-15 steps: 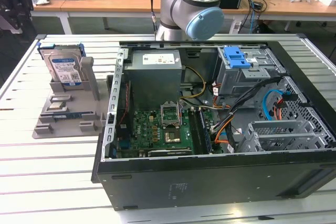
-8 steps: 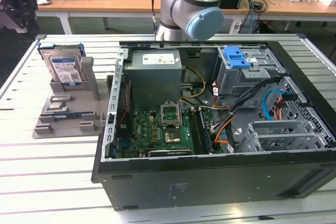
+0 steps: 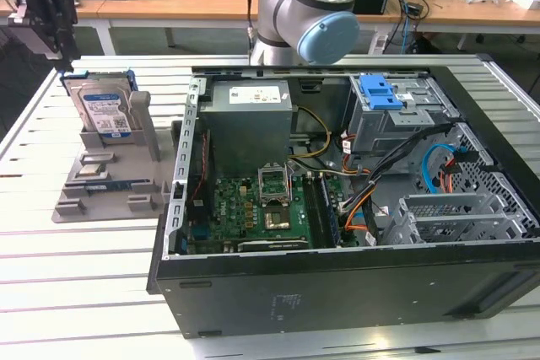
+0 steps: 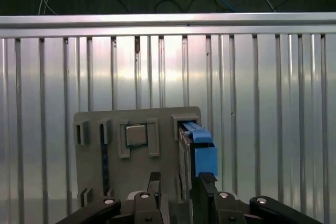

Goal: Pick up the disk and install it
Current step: 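Pick up the disk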

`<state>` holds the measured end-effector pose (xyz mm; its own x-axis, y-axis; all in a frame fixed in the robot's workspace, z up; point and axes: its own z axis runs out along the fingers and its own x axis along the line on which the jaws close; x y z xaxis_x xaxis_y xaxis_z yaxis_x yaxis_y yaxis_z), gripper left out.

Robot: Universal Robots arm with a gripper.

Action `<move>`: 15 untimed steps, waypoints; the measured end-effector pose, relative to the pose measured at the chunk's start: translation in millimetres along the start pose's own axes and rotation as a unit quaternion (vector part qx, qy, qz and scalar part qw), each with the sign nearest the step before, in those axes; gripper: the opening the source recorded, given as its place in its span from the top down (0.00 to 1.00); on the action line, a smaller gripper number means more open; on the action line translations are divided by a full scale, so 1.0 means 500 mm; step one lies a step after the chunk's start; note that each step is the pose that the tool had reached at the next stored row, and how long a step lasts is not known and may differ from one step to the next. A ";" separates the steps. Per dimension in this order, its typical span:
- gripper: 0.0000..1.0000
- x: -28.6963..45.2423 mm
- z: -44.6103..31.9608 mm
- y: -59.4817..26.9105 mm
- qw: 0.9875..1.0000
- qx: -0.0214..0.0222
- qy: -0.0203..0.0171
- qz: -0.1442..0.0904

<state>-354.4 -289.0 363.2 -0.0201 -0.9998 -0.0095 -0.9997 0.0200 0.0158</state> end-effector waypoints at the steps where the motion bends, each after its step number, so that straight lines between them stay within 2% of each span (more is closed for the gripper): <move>1: 0.58 -0.004 0.005 -0.001 1.000 0.000 0.000 0.000; 6: 0.58 -0.039 0.029 -0.001 1.000 0.000 0.000 -0.001; 9: 0.58 -0.052 0.042 0.000 1.000 0.000 0.000 -0.005; 12: 0.58 -0.053 0.048 0.003 1.000 0.000 0.003 -0.011; 15: 0.58 -0.055 0.060 0.009 1.000 0.000 0.003 -0.016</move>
<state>-358.6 -261.2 333.4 0.0113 -0.9999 -0.0041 -0.9998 -0.0114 0.0163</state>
